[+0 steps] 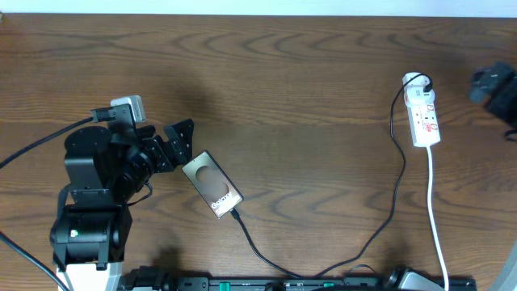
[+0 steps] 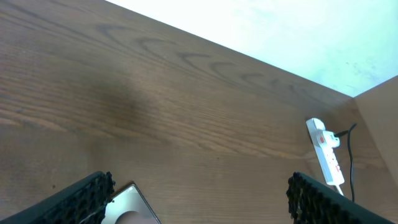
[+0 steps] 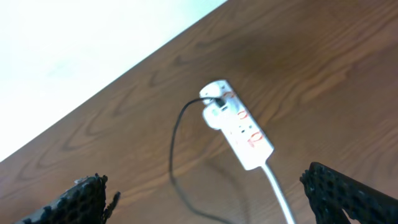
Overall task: Plug charger to phone and switch on socket
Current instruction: 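Move the right gripper back over the power strip's orange switch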
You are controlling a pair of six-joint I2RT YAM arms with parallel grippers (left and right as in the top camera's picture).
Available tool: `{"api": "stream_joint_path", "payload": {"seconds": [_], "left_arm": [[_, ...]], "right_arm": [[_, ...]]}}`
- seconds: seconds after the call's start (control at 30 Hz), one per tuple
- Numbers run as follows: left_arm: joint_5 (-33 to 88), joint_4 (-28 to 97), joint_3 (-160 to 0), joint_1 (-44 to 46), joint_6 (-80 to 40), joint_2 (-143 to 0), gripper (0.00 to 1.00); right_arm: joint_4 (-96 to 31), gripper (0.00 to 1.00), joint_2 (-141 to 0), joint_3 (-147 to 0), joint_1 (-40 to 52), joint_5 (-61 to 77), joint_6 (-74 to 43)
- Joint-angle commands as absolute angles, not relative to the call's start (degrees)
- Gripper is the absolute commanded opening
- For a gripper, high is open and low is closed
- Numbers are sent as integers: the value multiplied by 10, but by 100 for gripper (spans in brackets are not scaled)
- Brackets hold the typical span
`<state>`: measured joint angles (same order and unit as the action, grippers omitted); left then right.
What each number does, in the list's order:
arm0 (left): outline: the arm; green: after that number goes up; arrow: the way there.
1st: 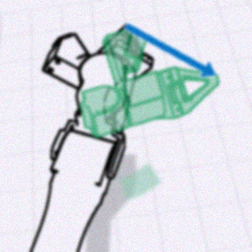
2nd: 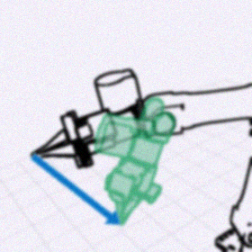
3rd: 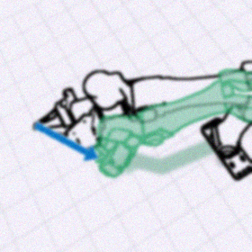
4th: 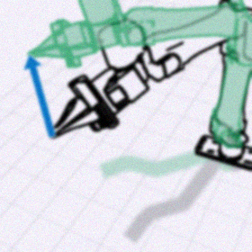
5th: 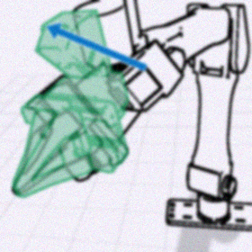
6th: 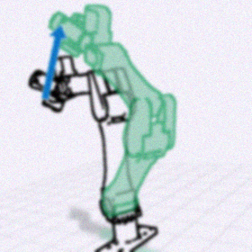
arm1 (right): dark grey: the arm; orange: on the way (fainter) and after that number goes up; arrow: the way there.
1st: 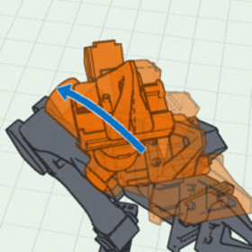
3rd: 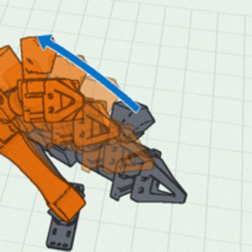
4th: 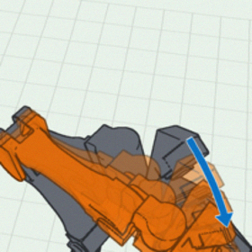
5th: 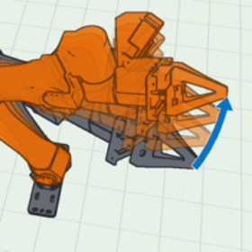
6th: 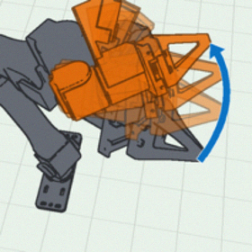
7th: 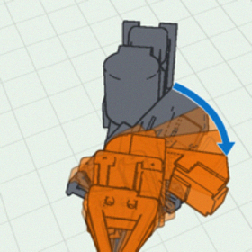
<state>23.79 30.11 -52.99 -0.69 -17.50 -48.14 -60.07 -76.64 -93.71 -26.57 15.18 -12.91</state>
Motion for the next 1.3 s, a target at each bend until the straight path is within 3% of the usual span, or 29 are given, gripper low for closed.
{"api": "stream_joint_path", "payload": {"seconds": [0.0, 0.03, 0.27, 0.83, 1.27], "left_arm": [[233, 300, -536, -9, -163, -487, 91], [233, 299, -536, -9, -163, -490, 92], [233, 299, -536, -9, -163, -501, 91], [233, 299, -536, -9, -163, -542, 91], [233, 299, -536, -9, -163, -584, 91]], "right_arm": [[-598, 99, -838, -957, -316, 267, -1], [-603, 99, -883, -969, -335, 359, 85], [-595, 99, -1056, -1013, -368, 512, 143], [-537, 99, -1230, -1015, -346, 492, 213], [-534, 99, -1253, -1015, -332, 492, 204]]}}
